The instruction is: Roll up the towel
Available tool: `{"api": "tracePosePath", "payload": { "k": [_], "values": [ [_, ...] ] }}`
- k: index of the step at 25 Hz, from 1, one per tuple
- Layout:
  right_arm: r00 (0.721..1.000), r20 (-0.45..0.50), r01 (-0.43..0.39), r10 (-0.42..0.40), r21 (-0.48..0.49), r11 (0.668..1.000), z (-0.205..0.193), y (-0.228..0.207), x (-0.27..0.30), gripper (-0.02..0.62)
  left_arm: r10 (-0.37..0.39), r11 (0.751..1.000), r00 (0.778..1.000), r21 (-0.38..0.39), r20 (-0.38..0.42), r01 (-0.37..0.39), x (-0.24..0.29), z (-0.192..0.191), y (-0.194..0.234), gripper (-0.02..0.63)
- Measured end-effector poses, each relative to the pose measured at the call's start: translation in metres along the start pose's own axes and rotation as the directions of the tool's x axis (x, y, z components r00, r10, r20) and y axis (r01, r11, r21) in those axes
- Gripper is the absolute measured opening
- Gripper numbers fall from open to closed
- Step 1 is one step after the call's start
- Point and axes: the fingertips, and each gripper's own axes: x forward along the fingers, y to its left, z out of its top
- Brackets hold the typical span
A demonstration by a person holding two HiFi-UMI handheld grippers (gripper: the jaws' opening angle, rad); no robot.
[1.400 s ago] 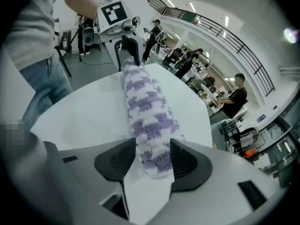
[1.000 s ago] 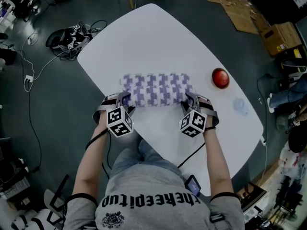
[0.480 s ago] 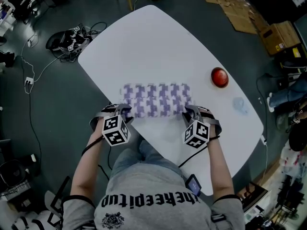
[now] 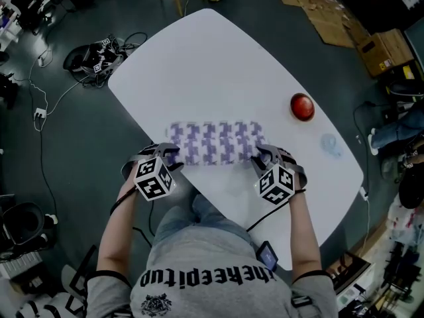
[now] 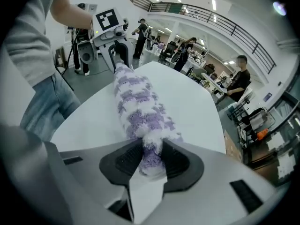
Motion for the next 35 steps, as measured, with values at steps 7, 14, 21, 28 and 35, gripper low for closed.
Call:
{"api": "tracePosePath", "payload": {
  "k": [7,14,21,28,35],
  "values": [
    [0.998,0.048,0.027,-0.032,0.093,0.995,0.003,-0.064,0.003,0.114,0.039,0.991,0.997,-0.128,0.069,-0.030,0.002,0.028,0.056,0.169],
    [0.996,0.061,0.063,-0.072,0.134,0.989,-0.004,-0.096,0.023,0.114,0.070,0.973,0.991,-0.226,0.115,-0.043,0.021,0.038,0.088,0.169],
    [0.992,0.067,0.089,-0.103,0.187,0.978,-0.005,-0.106,0.027,0.114,0.088,0.922,0.979,-0.387,0.182,-0.011,0.013,0.041,0.099,0.171],
    [0.988,0.052,0.132,-0.148,0.234,0.963,0.000,-0.108,0.042,0.114,0.135,0.864,0.968,-0.504,0.210,-0.011,0.023,0.023,0.115,0.178],
    [0.977,0.037,0.195,-0.212,0.271,0.943,-0.008,-0.124,0.074,0.114,0.220,0.809,0.948,-0.587,0.230,-0.046,0.048,0.010,0.141,0.197]
  ]
}}
